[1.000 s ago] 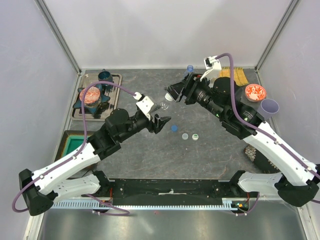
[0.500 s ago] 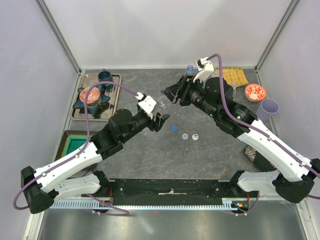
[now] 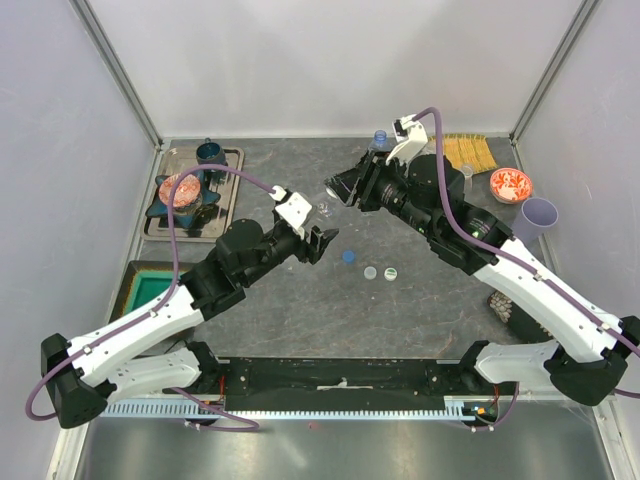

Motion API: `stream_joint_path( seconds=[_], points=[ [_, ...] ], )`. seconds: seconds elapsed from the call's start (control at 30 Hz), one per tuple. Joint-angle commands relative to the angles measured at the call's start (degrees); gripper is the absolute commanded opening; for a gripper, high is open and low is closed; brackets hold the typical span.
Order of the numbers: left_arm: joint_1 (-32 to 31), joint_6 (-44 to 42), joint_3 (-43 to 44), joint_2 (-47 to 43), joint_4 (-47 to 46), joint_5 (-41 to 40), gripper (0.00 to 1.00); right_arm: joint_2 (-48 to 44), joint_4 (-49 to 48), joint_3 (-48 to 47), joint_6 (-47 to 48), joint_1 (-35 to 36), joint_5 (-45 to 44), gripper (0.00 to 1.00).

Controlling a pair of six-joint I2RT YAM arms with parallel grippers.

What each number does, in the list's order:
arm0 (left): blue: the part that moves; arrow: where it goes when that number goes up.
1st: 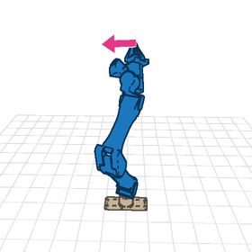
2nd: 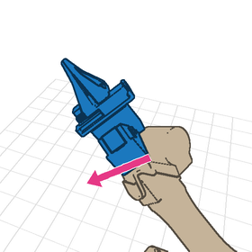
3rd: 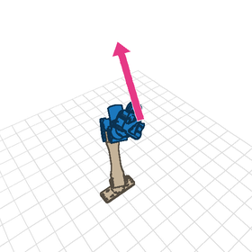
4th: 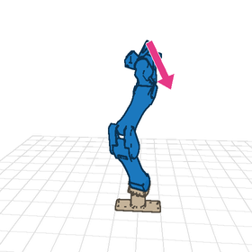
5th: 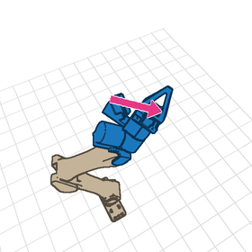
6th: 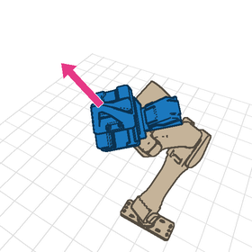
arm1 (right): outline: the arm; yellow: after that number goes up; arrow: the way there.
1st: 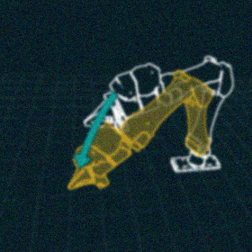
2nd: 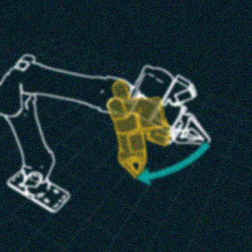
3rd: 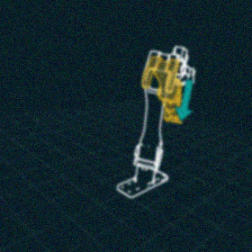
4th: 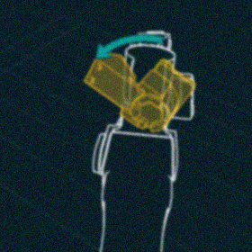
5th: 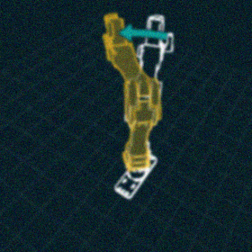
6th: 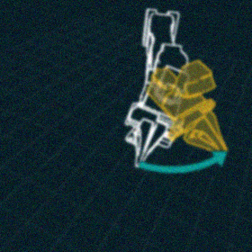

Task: Unscrew the bottle caps

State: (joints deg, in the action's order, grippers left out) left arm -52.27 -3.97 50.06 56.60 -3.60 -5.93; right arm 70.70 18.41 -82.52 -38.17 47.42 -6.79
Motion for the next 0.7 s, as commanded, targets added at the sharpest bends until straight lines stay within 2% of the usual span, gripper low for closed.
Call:
stream_joint_path(
  seconds=[0.0, 0.23, 0.37, 0.47, 0.57, 0.6, 0.63, 0.67],
  points=[
    [-0.46, -2.1, -0.23, -1.05, -3.7, -0.66, 0.39, -0.12, -2.15, 0.61, -0.15, 0.31, -0.16, 0.51],
    [-0.46, -1.75, -0.23, -1.49, -3.88, -0.48, 0.39, -0.3, -2.07, 1.31, -0.15, 0.31, -0.6, 0.53],
    [-0.38, -1.75, -0.32, -1.67, -3.79, -0.39, 0.39, -0.38, -2.15, 1.4, 0.03, 0.31, -0.42, 0.49],
    [-0.46, -1.66, -0.23, -1.58, -3.88, -0.22, 0.39, -0.3, -2.07, 1.66, 0.2, 0.31, -0.16, 0.41],
    [-0.46, -1.57, -0.23, -1.67, -4.05, -0.22, 0.39, -0.21, -2.07, 1.92, 0.29, 0.31, 0.8, 0.23],
    [-0.46, -1.48, -0.23, -1.75, -4.05, -0.13, 0.39, -0.21, -2.07, 2.19, 0.47, 0.22, 1.25, 0.06],
    [-0.46, -1.4, -0.14, -1.84, -4.23, -0.04, 0.39, -0.29, -2.33, 2.36, 0.56, 0.31, 1.86, 0.0],
    [-0.46, -1.31, -0.14, -1.93, -4.23, 0.57, 0.39, -0.38, -2.77, 2.71, 1.69, 0.31, 3.78, 0.0]
  ],
)
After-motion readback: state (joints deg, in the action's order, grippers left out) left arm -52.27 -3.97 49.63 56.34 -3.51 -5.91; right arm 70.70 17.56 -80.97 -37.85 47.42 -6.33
